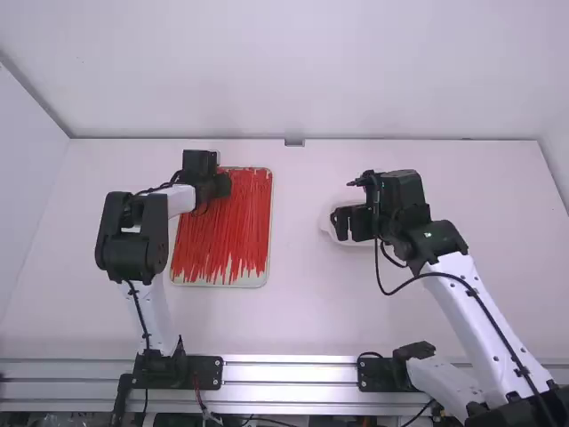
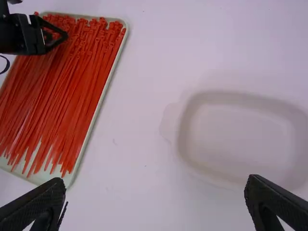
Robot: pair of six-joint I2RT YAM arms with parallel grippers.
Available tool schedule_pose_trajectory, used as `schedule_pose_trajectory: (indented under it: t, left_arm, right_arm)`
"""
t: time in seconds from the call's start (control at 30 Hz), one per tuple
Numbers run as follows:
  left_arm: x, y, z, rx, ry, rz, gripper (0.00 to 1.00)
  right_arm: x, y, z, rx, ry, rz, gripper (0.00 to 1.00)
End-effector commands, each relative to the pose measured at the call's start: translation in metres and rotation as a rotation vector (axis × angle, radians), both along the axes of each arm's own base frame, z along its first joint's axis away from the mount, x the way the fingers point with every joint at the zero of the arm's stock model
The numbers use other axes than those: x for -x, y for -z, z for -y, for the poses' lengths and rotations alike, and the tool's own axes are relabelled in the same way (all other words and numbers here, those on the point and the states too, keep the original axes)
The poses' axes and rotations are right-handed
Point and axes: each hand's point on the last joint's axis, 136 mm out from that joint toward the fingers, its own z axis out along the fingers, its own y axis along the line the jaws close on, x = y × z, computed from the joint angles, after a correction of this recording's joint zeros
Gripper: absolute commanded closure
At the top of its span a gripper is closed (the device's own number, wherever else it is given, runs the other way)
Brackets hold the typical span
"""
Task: Fasten the cable tie
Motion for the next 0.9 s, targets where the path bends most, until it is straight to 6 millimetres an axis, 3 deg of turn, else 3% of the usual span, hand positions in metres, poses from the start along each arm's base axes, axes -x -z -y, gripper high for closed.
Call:
schedule_pose_trajectory:
  t: [0.0,0.23,0.43,0.67,0.87]
  left_arm:
    - [0.005,0.011,-0.002,0.001,-0.001,-0.026,0.43]
    - [-0.003,0.000,-0.003,-0.014,0.003,-0.027,0.36]
    - [0.006,-0.005,-0.003,-0.034,0.035,-0.130,0.42]
    - [-0.007,-0.018,-0.002,-0.046,0.049,-0.079,0.39]
    - [-0.001,-0.003,0.003,-0.034,0.063,-0.117,0.40]
  right_arm:
    - [-0.004,-0.009,-0.002,-0.007,0.002,0.017,0.00]
    - [-0.003,-0.008,-0.002,-0.010,0.001,0.013,0.02]
    - [-0.003,-0.008,-0.002,-0.012,-0.001,0.012,0.01]
    - [-0.003,-0.008,-0.002,-0.012,-0.001,0.011,0.00]
    - [-0.003,-0.008,-0.002,-0.012,-0.001,0.011,0.00]
